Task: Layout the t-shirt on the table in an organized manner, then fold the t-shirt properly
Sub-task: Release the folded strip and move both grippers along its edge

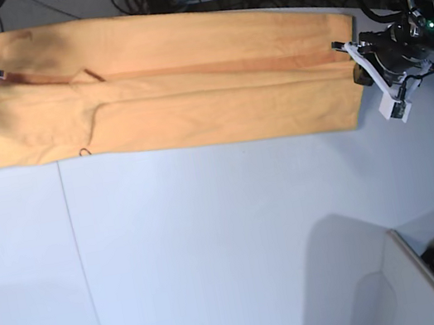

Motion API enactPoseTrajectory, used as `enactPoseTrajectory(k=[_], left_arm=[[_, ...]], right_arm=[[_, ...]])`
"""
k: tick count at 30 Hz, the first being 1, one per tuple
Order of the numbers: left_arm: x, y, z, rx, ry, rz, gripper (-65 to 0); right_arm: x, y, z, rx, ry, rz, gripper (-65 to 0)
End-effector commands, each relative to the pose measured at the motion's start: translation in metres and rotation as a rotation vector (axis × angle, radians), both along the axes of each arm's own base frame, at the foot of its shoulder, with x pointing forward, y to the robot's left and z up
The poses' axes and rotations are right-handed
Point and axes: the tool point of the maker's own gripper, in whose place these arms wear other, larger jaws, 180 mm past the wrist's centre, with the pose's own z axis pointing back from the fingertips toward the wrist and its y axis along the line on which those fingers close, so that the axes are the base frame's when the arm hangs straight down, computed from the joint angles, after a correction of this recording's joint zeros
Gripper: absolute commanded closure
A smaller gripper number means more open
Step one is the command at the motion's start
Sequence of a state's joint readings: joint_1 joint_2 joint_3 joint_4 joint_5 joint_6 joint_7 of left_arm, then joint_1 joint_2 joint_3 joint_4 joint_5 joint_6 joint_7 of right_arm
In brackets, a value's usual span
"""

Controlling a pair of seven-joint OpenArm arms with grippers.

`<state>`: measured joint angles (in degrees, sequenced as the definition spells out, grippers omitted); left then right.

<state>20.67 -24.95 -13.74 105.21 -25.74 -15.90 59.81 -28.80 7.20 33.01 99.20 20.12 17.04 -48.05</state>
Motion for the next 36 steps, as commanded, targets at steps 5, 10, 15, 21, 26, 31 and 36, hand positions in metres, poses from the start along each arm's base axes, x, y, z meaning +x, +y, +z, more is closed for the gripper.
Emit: enactPoseTrajectory(k=[5, 10, 15, 21, 26, 31, 36], left_arm=[[0.002, 0.003, 0.007, 0.011, -0.021, -0.005, 0.0], [-0.004, 0.004, 0.004, 0.01, -0.008, 0.003, 0.0], [-0.008, 0.003, 0.002, 0.004, 0.002, 0.005, -10.2], [-0.003, 0.009, 0.033, 0.001, -0.109, 0.075, -32.6], [0.009, 0.004, 0.025, -0.074, -0.136, 0.17, -23.7], [0.017, -0.027, -0.015, -0.191, -0.075, 0.203, 0.0], [0.012, -0.049, -0.054, -0.239, -0.044, 0.186, 0.0]], right_arm=[[0.003, -0.007, 0.006, -0.021, -0.015, -0.001, 0.0], [-0.005, -0.008, 0.004, -0.022, 0.003, -0.003, 0.0], [-0.02, -0.023, 0.008, -0.029, 0.015, -0.094, -20.6], [-0.004, -0.035, 0.036, -0.082, -0.062, -0.091, -20.3], [0.034, -0.01, 0.032, -0.024, -0.123, 0.082, -6.8], [0.049, -0.005, 0.001, 0.071, -0.098, 0.038, 0.0], [0.041, -0.01, -0.037, 0.133, -0.032, -0.014, 0.0]])
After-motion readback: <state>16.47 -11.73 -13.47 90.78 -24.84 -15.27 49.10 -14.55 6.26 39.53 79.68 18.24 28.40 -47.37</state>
